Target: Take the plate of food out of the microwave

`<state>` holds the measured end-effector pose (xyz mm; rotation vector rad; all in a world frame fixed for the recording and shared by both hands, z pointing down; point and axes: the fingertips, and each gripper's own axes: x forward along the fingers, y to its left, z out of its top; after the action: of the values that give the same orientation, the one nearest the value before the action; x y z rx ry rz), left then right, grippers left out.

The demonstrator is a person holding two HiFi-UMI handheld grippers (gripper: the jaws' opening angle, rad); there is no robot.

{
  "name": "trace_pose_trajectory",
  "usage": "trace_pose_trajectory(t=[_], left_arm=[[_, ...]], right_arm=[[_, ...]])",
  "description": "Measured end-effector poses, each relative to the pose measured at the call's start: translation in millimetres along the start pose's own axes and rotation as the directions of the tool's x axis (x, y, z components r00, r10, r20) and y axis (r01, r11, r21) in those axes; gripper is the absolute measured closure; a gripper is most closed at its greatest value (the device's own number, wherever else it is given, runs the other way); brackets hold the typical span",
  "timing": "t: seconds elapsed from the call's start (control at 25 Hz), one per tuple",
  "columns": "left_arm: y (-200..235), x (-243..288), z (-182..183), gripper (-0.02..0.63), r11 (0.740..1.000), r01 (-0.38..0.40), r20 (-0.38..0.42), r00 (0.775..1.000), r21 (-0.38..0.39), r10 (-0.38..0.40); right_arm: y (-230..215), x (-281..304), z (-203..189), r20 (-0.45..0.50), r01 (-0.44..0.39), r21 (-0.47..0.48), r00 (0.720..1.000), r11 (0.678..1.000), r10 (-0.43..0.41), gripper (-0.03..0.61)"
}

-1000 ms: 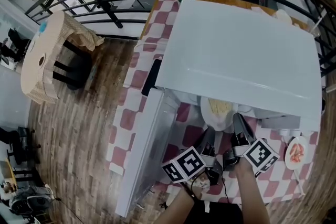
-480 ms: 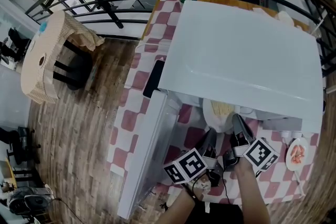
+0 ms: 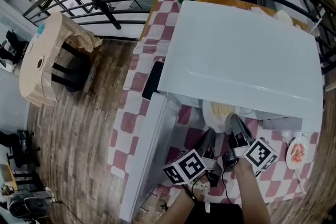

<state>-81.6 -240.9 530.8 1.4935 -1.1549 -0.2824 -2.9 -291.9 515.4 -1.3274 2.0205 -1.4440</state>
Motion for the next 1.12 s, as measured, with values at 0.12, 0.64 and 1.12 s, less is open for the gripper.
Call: trace_pose_trajectory(t=[0.12,0.64,1.12], left_arm=[[-1.7,-1.1,0.7,0.565,1.0,0.007,-0.005,1.0,0.018,-0.007],[-7.9,-6.9,2.5,0.565,0.994,0.025,-0.027,0.999,0.106,-0.022],[-25.0,-25.9,-8.1,0.565,0.981,0.048,0.011,0.999,0.189,-0.051]], right_arm=[[1.5,-0.3,1.0,0.009,-0.005,-0.003,1.0,1.0,0.005,0.555],[14.8,-7.3,6.5,0.073,-0.035,-0.002,0.997,0.999,0.035,0.558],[24.2,-33.9,8.1,0.099,-0.055,-0.009,0.994,0.998,0.056,0.557]])
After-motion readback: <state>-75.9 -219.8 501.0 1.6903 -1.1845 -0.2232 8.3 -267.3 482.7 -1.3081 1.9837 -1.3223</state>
